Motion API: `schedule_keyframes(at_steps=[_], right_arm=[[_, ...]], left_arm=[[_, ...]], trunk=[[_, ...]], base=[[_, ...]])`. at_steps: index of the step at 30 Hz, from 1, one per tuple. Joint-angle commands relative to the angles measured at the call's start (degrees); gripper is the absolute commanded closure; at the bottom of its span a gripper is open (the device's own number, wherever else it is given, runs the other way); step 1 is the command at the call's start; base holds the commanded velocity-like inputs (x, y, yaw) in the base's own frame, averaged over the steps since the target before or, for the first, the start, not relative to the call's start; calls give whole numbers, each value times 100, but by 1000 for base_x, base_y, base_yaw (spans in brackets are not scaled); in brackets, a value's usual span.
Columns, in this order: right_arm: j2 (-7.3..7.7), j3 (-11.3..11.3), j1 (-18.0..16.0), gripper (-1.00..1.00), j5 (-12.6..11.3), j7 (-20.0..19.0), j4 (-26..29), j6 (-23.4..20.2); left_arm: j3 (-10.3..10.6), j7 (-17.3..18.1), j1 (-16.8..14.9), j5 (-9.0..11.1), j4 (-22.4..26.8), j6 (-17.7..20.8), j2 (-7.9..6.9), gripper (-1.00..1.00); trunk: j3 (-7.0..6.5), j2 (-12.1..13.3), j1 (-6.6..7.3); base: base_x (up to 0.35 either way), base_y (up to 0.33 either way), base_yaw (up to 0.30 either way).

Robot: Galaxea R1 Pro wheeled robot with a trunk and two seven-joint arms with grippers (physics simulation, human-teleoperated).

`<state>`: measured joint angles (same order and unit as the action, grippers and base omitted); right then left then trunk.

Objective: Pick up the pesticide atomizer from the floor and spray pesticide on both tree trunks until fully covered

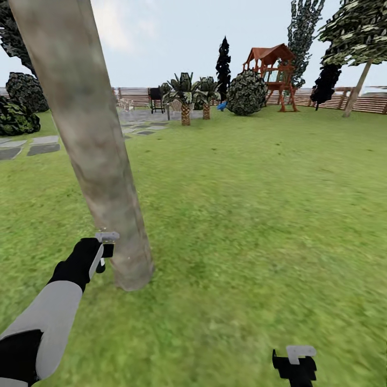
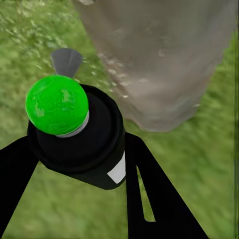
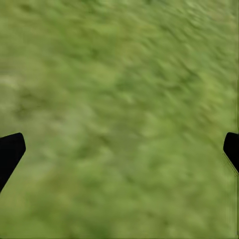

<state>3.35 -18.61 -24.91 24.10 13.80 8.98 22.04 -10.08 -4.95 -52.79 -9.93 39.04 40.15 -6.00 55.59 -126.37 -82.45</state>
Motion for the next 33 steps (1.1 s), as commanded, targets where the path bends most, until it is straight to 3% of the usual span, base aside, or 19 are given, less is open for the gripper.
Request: schedule_keyframes(at_steps=[1, 8, 15, 24, 33], right_arm=[[-1, -38, -5, -100, 60, 18, -10, 19], [-1, -38, -5, -100, 60, 18, -10, 19], [-1, -38, -5, -100, 60, 18, -10, 19], [-1, -38, -5, -100, 60, 18, -10, 19], [-1, -38, -5, -100, 60, 18, -10, 19]], left_arm=[[-11, 17, -4, -44, 7, 28, 3, 100], [-17, 15, -3, -207, 7, 28, 2, 100], [-20, 13, -16, -224, 7, 65, 7, 100], [-41, 7, 28, -212, -55, 84, 24, 100], [-34, -4, 162, -219, -97, 33, 21, 100]], trunk=[[5, -2, 0], [5, -2, 0], [5, -2, 0], [-12, -2, 0], [-35, -2, 0]], base=[[58, -250, 0], [-103, -257, 0], [-187, -236, 6], [8, -272, 248], [162, -246, 245]])
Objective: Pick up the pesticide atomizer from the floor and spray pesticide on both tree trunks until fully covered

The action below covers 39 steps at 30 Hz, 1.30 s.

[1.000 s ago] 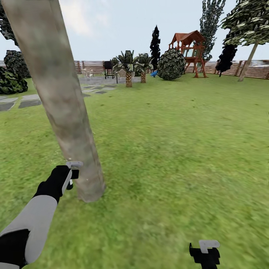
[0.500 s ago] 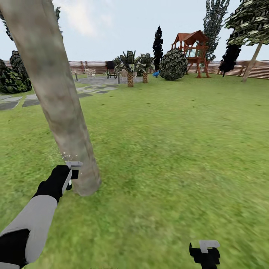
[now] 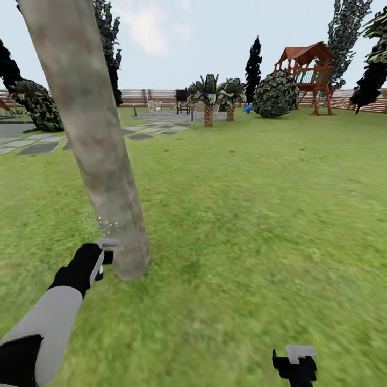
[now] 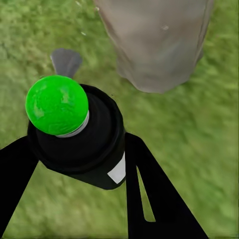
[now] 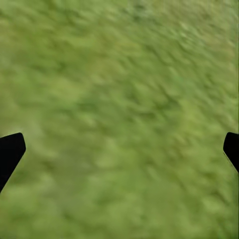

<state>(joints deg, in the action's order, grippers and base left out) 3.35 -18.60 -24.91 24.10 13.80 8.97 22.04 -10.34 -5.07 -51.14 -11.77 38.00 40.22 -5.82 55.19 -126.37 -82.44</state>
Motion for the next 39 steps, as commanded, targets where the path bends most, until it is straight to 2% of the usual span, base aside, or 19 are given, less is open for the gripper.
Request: schedule_keyframes(at_steps=[1, 6, 20, 30, 39], right_arm=[[-1, -38, -5, -100, 60, 18, -9, 19], [-1, -38, -5, -100, 60, 18, -9, 19], [-1, -39, -5, -100, 60, 18, -9, 19], [-1, -38, -5, -100, 60, 18, -9, 19], [-1, -38, -5, -100, 60, 18, -9, 19]], left_arm=[[-11, 9, 58, -31, 3, 23, 3, 100], [-12, 8, 271, -21, -11, 3, 17, 100], [-16, 1, 289, -40, -23, 2, 2, 100], [-54, -3, 402, -45, -70, -5, -71, 100], [-18, 22, 321, -29, 32, 20, -17, 100]], trunk=[[4, -2, -1], [4, -2, -1], [4, -2, -1], [4, -2, -1], [4, -2, -1]], base=[[234, -195, 46], [237, -191, 10], [-12, -271, 6], [207, -178, 259], [24, -5, 277]])
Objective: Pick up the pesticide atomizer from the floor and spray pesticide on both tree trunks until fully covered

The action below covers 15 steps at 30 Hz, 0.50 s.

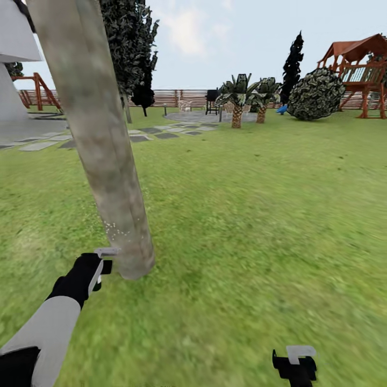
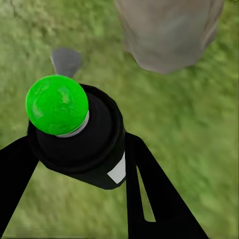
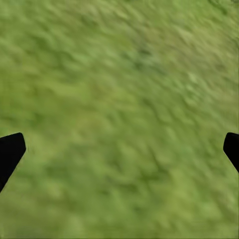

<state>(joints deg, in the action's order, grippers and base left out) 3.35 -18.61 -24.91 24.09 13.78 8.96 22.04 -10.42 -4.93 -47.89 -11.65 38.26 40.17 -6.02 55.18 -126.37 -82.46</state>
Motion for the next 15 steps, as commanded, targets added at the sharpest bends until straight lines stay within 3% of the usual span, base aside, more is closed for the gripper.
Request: schedule_keyframes(at_steps=[1, 6, 7, 9, 12, 15], right_arm=[[-1, -37, -5, -100, 61, 19, -9, 20], [-1, -40, -5, -100, 61, 19, -9, 20], [-1, -38, -5, -100, 61, 19, -9, 20], [-1, -38, -5, -100, 61, 19, -9, 20], [-1, -38, -5, -100, 61, 19, -9, 20], [-1, -41, -5, -100, 61, 19, -9, 20]], left_arm=[[-6, 8, -15, -40, 7, 31, 21, 100], [3, 17, -137, -26, 461, 98, 151, 100], [11, 15, -272, -54, 579, 158, 273, 100], [13, 17, -394, -79, 640, 397, 331, 100], [211, 22, -669, -82, 703, 683, 341, 100], [271, 33, -826, -76, 710, 953, 343, 100]], trunk=[[5, -2, 1], [5, -2, 1], [5, -2, 1], [5, -2, 1], [5, -2, 1], [5, -2, 1]], base=[[0, 0, 278], [0, 0, 255], [0, 0, 47], [0, 0, 18], [0, 0, 4], [0, 0, 0]])
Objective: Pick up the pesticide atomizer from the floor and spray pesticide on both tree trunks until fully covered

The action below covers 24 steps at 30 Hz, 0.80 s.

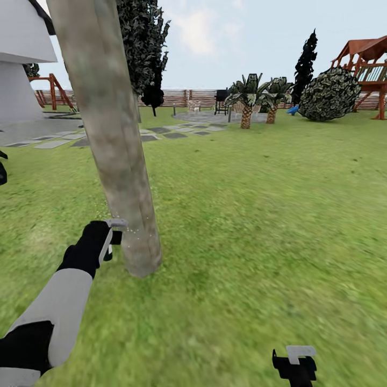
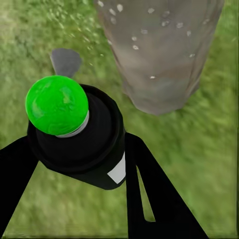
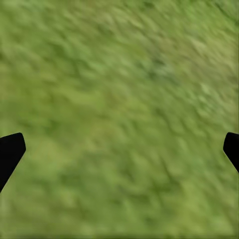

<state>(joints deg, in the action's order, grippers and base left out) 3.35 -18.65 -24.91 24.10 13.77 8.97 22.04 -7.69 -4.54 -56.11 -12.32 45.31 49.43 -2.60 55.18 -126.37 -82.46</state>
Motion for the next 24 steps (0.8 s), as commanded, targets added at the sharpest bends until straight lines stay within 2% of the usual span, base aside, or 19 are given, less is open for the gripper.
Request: schedule_keyframes(at_steps=[1, 6, 15, 24], right_arm=[[-1, -40, -5, -100, 60, 20, -9, 20], [-1, -42, -5, -100, 60, 20, -9, 20], [-1, -42, -5, -100, 60, 20, -9, 20], [-1, -38, -5, -100, 60, 20, -9, 20]], left_arm=[[5, 0, -17, -9, 13, 96, 0, 100], [18, 14, 31, -8, 120, 169, -12, 100], [22, 17, 64, -7, 118, 154, -18, 100], [16, 16, 64, -7, 118, 154, -21, 100]], trunk=[[5, -2, 1], [5, -2, 1], [5, -2, 1], [5, -2, 1]], base=[[0, 0, 0], [18, -55, 0], [86, -253, 0], [8, -275, 0]])
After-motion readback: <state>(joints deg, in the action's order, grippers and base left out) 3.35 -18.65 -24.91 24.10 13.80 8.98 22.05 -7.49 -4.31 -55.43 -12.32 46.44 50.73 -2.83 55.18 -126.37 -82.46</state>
